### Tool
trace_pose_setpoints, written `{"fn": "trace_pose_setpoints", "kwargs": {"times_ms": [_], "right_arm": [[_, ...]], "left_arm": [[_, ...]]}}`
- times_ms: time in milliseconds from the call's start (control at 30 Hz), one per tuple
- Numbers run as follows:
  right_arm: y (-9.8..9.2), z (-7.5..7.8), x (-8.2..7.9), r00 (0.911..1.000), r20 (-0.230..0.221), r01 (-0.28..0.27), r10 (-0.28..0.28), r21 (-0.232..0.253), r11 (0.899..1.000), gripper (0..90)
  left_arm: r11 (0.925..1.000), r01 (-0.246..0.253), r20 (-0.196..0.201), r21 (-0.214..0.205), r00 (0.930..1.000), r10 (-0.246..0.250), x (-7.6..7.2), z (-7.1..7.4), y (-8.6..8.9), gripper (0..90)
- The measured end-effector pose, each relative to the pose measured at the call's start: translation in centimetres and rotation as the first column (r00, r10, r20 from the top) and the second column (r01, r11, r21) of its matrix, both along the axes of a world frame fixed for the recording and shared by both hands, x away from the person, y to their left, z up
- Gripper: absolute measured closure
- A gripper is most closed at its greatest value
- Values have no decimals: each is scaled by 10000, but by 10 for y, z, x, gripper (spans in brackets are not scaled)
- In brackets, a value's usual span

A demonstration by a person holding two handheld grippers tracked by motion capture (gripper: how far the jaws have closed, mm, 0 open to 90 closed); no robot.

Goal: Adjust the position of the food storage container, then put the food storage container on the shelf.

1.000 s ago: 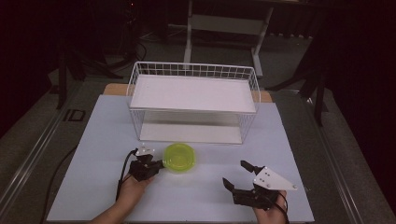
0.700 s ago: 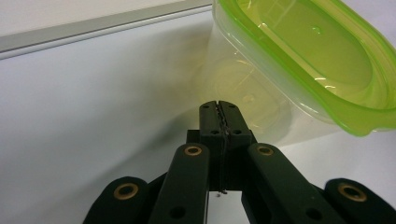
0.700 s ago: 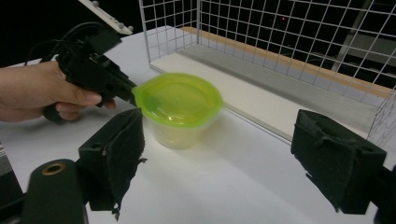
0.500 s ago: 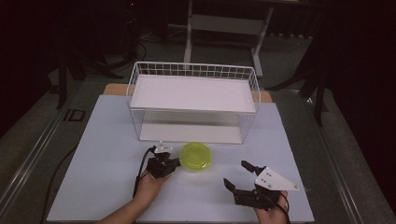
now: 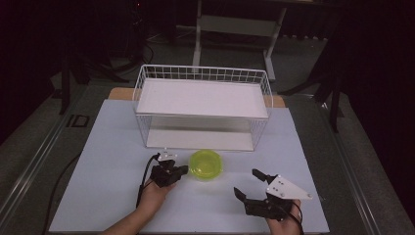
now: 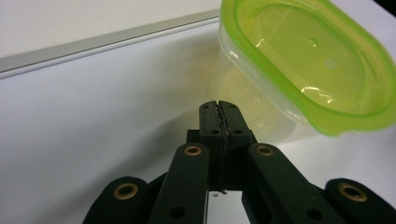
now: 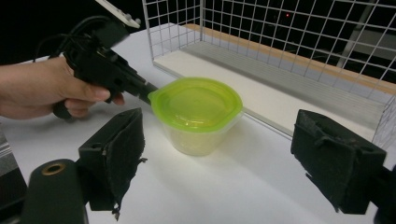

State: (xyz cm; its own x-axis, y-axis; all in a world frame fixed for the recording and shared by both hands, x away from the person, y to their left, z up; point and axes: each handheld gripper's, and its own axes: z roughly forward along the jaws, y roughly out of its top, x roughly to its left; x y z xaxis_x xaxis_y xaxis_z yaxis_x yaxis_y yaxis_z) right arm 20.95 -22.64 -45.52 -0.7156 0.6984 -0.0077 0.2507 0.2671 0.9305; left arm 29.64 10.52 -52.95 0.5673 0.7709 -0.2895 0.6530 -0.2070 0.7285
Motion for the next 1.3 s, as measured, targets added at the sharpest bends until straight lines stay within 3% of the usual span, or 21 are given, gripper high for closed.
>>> {"fn": "trace_pose_setpoints", "kwargs": {"times_ms": [133,200,333,367,467,500,567,600,633,667,733,800,867,900,967,1067,1167,1267,1300], "right_arm": [[2,-1,0,10000,-45,-3,3,-25,10000,172],[2,-1,0,10000,-73,-30,30,-24,10000,172],[4,-1,0,9999,-120,-27,26,-81,10000,172],[5,-2,0,9999,-135,-50,49,-124,9999,172],[6,-3,1,9998,-194,-59,56,-153,9999,172],[7,-2,1,9998,-176,-85,81,-204,9998,172],[8,-2,0,9998,-185,-89,85,-187,9998,172],[9,-3,0,9998,-167,-94,91,-198,9998,172],[9,-3,0,9998,-167,-94,91,-198,9998,172],[9,-3,0,9996,-266,-101,94,-251,9996,173],[10,-3,1,9995,-319,-24,15,-269,9996,173],[11,-2,0,9990,-448,-50,41,-206,9998,173],[12,-2,0,9990,-438,-93,84,-204,9997,174],[13,-1,0,9986,-504,-186,172,-262,9995,174],[15,0,0,9986,-491,-222,206,-323,9992,174],[18,6,1,9982,-510,-344,328,-303,9989,174],[19,16,5,9975,-579,-416,401,-237,9989,175],[19,20,11,9969,-632,-496,475,-312,9983,175],[18,23,19,9957,-794,-486,480,-57,9988,174]], "left_arm": [[10000,-51,166,-49,9998,52,-7,7,13,898],[9999,27,382,-140,9993,-22,-12,12,21,851],[9929,656,850,-992,9947,-573,-23,23,37,787],[9909,768,858,-1102,9940,-675,-25,24,39,698],[9851,1014,1197,-1386,9892,-850,-32,29,47,645],[9808,1190,1244,-1542,9872,-1002,-35,31,51,507],[9780,1233,1298,-1682,9863,-1020,-37,32,53,466],[9766,1238,1333,-1758,9859,-1010,-38,33,54,355],[9751,1257,1338,-1825,9857,-1020,-39,34,55,355],[9732,1299,1321,-1897,9856,-1058,-41,34,56,264],[9792,1261,1658,-1588,9811,-994,-46,37,55,257],[9772,1413,1873,-1585,9760,-1107,-48,40,55,144],[9777,1433,2068,-1537,9722,-1100,-51,44,53,126],[9770,1500,2054,-1517,9716,-1172,-52,45,52,24],[9795,1422,2217,-1427,9691,-1084,-53,48,49,14],[9796,1302,2730,-1534,9583,-846,-55,55,44,14],[9755,1519,2950,-1591,9503,-999,-54,64,41,15],[9659,1712,2851,-1943,9520,-1114,-49,71,39,16],[9609,1810,2896,-2096,9501,-1158,-46,74,37,33]]}}
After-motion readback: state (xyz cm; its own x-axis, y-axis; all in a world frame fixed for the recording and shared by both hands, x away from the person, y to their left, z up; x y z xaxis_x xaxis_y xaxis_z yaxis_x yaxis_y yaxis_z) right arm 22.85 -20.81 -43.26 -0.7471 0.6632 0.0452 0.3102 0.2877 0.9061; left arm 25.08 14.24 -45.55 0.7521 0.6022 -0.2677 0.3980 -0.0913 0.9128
